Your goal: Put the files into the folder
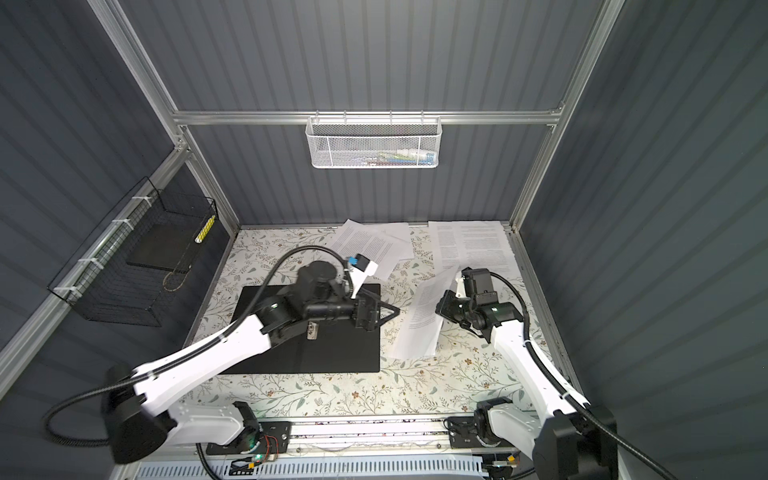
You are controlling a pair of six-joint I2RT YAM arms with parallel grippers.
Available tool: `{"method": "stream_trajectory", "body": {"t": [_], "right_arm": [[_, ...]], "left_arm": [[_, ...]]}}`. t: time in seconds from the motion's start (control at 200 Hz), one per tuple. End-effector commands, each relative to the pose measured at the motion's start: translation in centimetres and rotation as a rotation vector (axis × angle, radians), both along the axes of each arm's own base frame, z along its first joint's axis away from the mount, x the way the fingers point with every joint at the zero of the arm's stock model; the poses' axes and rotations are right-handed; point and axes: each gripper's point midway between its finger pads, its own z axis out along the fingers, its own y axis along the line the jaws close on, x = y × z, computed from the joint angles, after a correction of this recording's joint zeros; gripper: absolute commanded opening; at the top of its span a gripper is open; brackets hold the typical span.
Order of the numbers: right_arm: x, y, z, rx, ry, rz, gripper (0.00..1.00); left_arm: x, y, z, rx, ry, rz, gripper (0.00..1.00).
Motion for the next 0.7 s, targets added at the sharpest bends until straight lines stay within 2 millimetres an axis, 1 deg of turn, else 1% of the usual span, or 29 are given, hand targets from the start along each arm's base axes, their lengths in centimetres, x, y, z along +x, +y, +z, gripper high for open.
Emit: {"method": "stream_trajectory", "body": {"t": [0.0, 0.005, 0.015, 0.04, 0.055, 0.12, 0.21, 0.265, 0.36, 0.405, 0.42, 0.47, 0.525, 0.565, 0.6, 0.625, 0.695], "right_arm": [[-0.5, 0.8, 1.7, -0.064, -0.003, 0.028, 0.0], [-0.4, 1.0, 1.8, -0.063, -0.006, 0.031, 0.0], [-0.4, 1.2, 2.1, -0.06, -0.013, 0.035, 0.0], [-0.3, 1.9, 3.0, -0.052, -0.035, 0.048, 0.0], [0.1, 2.3, 2.8, -0.054, -0.022, 0.053, 0.0], [0.7, 4.2, 4.0, -0.045, -0.042, 0.092, 0.0], [1.8, 7.3, 5.8, -0.031, -0.076, 0.148, 0.0], [2.3, 9.6, 6.5, -0.025, -0.088, 0.194, 0.0], [3.2, 13.8, 7.8, -0.012, -0.107, 0.273, 0.0], [3.5, 15.9, 8.7, 0.009, -0.122, 0.311, 0.0], [3.5, 16.6, 8.5, 0.013, -0.115, 0.323, 0.0], [3.7, 19.1, 9.3, 0.055, -0.123, 0.368, 0.0], [3.7, 21.7, 10.3, 0.118, -0.131, 0.421, 0.0], [3.6, 23.2, 11.0, 0.161, -0.136, 0.452, 0.0], [3.7, 24.0, 11.4, 0.189, -0.141, 0.458, 0.0], [3.4, 24.7, 11.6, 0.231, -0.131, 0.482, 0.0], [3.7, 24.9, 11.4, 0.28, -0.133, 0.472, 0.0]], "left_arm": [[2.1, 5.8, -2.7, 0.177, -0.116, 0.253, 1.0], [2.1, 6.0, -3.0, 0.188, -0.118, 0.258, 1.0], [2.0, 6.5, -2.6, 0.187, -0.133, 0.268, 1.0], [1.9, 7.6, -2.6, 0.213, -0.155, 0.29, 1.0], [1.9, 8.1, -2.8, 0.23, -0.165, 0.3, 1.0], [1.6, 10.6, -3.1, 0.286, -0.204, 0.358, 1.0], [1.7, 14.3, -4.9, 0.382, -0.213, 0.475, 1.0], [1.4, 16.0, -5.9, 0.435, -0.214, 0.514, 1.0], [1.0, 17.7, -7.0, 0.499, -0.226, 0.538, 1.0], [1.2, 19.1, -7.2, 0.531, -0.233, 0.595, 1.0], [1.3, 19.5, -7.2, 0.536, -0.233, 0.619, 1.0], [1.5, 21.1, -7.4, 0.543, -0.233, 0.707, 1.0], [1.7, 22.4, -6.9, 0.513, -0.236, 0.793, 1.0], [1.7, 22.8, -6.3, 0.488, -0.252, 0.814, 1.0], [1.6, 22.9, -5.8, 0.468, -0.268, 0.815, 1.0], [1.5, 23.0, -5.6, 0.457, -0.275, 0.817, 1.0], [1.4, 23.6, -4.9, 0.434, -0.294, 0.846, 1.0]]}}
